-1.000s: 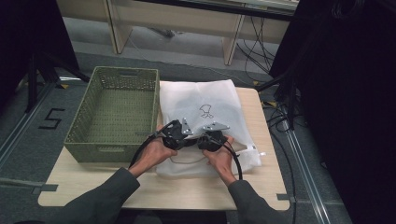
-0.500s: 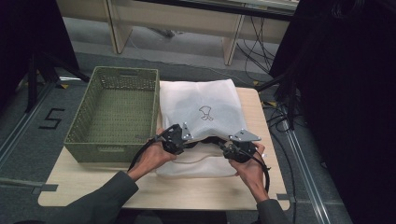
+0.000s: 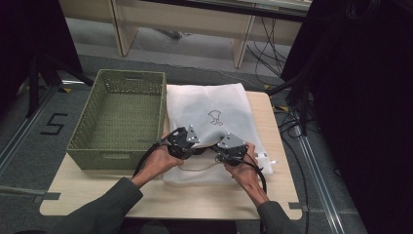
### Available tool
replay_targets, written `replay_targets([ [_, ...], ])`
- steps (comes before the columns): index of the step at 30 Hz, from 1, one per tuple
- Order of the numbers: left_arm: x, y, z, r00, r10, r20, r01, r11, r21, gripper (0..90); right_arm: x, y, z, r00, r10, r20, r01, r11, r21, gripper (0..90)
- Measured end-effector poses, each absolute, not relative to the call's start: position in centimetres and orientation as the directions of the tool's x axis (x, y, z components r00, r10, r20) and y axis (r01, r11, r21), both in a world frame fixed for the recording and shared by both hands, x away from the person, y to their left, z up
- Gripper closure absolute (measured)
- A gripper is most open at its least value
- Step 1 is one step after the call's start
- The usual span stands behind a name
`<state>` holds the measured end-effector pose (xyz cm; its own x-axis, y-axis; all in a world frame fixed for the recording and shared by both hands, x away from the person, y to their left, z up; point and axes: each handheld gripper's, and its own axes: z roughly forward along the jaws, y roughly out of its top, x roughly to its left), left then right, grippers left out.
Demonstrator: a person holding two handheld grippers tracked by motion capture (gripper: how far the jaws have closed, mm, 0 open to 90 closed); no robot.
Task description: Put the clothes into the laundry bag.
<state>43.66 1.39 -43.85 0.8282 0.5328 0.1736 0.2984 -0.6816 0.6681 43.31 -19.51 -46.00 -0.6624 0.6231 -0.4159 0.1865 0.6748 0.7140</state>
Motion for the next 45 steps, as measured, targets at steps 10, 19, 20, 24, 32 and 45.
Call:
replay_targets([
  [10,43.7,1.5,-43.9,0.827,0.529,0.190,0.296,-0.697,0.654,81.1,42.8,-20.4,-44.9,-0.700,0.597,-0.393,0.178,0.678,0.713,89.9],
  [19,43.5,0.3,-46.9,0.860,0.451,0.239,0.270,-0.800,0.536,83.1,41.8,-20.8,-46.2,-0.784,0.543,-0.302,0.278,0.742,0.610,90.0],
  [20,43.6,0.2,-47.4,0.863,0.448,0.234,0.274,-0.803,0.529,83.2,41.8,-20.7,-46.4,-0.783,0.559,-0.273,0.313,0.733,0.604,90.0],
  [24,44.0,-0.2,-48.7,0.867,0.450,0.214,0.295,-0.810,0.507,83.6,42.5,-20.6,-47.6,-0.788,0.565,-0.243,0.351,0.737,0.577,90.0],
  [32,44.1,0.1,-49.2,0.881,0.441,0.170,0.301,-0.801,0.518,82.6,43.4,-20.4,-49.3,-0.794,0.560,-0.236,0.352,0.741,0.572,90.0],
  [45,40.4,3.4,-44.5,0.881,0.467,0.079,0.298,-0.676,0.674,64.4,42.6,-21.1,-47.9,-0.802,0.561,-0.207,0.371,0.739,0.563,90.0],
])
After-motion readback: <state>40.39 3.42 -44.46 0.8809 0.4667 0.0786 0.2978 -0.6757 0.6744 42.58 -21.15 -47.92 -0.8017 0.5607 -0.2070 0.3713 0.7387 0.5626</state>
